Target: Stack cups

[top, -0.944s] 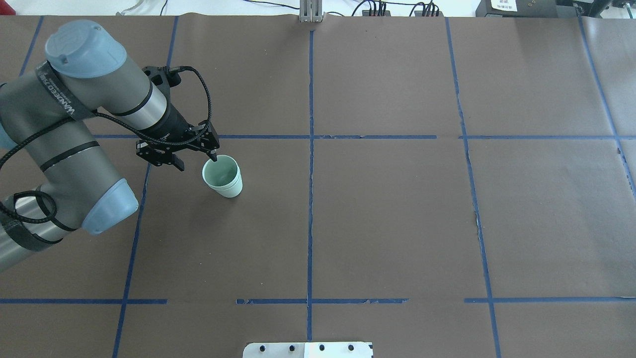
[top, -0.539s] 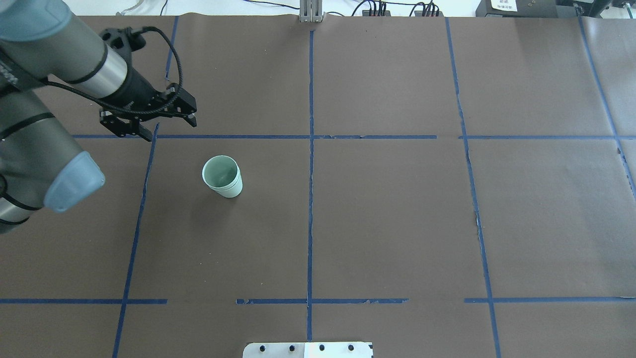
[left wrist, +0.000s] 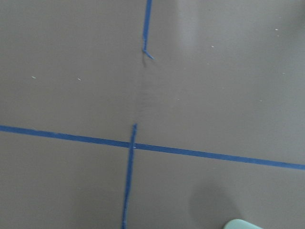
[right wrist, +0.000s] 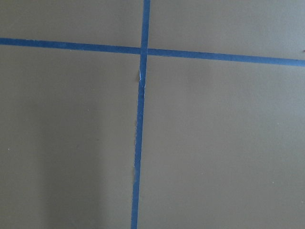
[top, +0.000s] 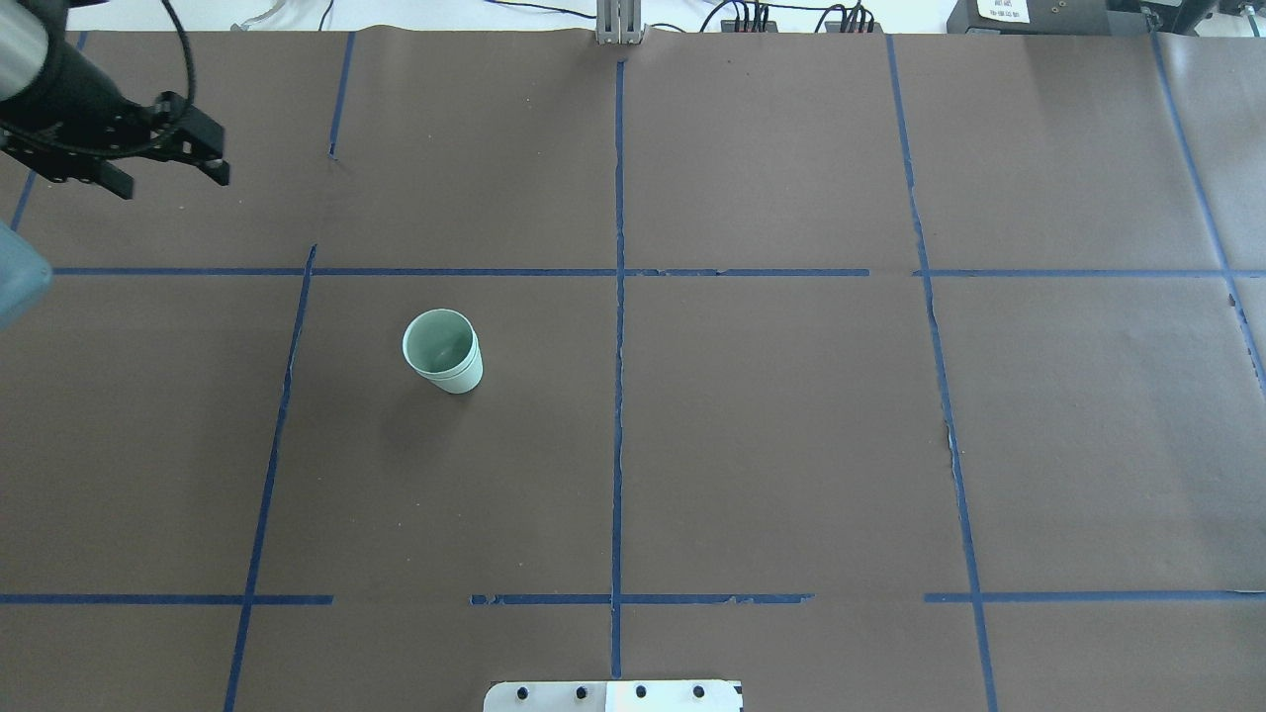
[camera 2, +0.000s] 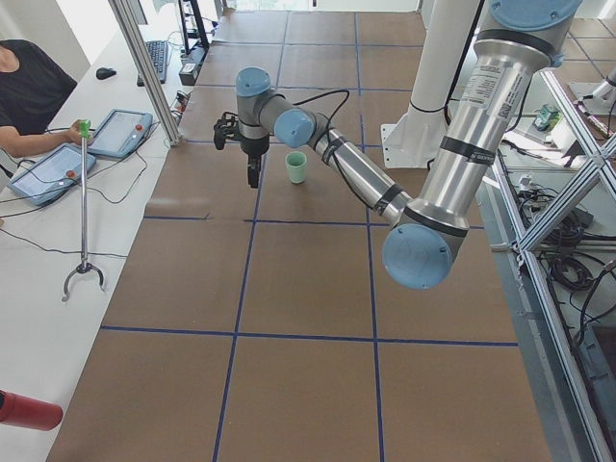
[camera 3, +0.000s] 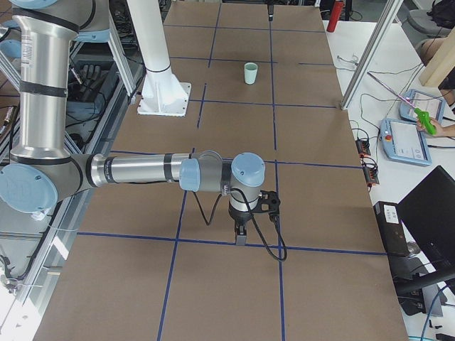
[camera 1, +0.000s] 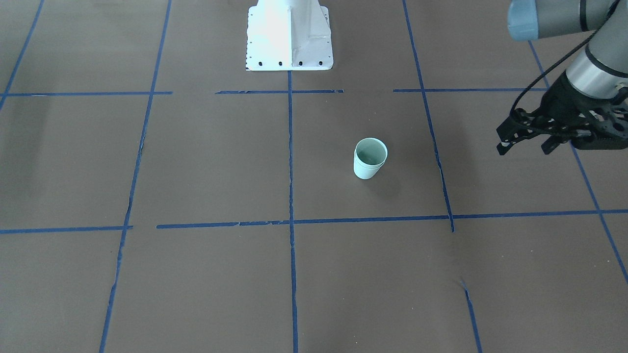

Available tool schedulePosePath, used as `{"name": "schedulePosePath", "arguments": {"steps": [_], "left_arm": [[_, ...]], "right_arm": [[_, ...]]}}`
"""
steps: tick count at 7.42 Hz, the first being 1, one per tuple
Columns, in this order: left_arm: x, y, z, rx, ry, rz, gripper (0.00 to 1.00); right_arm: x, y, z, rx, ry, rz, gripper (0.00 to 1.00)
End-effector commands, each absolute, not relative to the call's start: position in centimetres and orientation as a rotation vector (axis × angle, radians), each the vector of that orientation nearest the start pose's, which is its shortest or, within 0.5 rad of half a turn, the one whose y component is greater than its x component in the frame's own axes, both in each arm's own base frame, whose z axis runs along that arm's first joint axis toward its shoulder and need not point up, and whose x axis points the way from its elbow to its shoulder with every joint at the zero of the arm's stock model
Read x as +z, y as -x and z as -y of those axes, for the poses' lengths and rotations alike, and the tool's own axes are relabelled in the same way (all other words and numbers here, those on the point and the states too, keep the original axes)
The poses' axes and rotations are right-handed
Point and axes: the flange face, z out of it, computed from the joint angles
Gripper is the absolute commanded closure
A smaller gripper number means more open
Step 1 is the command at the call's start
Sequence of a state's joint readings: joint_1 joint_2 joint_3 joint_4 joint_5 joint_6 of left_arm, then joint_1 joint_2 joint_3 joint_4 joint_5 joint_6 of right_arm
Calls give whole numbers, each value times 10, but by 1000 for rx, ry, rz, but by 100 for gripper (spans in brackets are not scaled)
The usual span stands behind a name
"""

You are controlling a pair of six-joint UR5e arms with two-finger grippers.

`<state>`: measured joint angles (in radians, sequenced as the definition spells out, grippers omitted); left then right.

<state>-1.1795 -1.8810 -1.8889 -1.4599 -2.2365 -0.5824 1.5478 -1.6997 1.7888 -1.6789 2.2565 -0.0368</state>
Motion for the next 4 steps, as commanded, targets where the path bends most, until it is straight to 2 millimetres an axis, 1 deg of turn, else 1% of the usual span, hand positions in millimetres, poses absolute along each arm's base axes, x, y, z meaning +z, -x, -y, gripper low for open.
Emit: {"name": "schedulePosePath", "arguments": {"steps": [1,2,3,4], "left_arm": [[443,-66,593,109,-158,-721,0],[469,-15,598,96,-163,-707,0],[505,22,578,30,-132,-699,0],[532,54,559,13,-120,-693,0]], "right_arm": [[628,-60,436,-51,13,686,0],[628,-60,436,-51,14,686,0],[628,-60,436,-51,14,686,0],[628,-60,436,-51,14,686,0]]}}
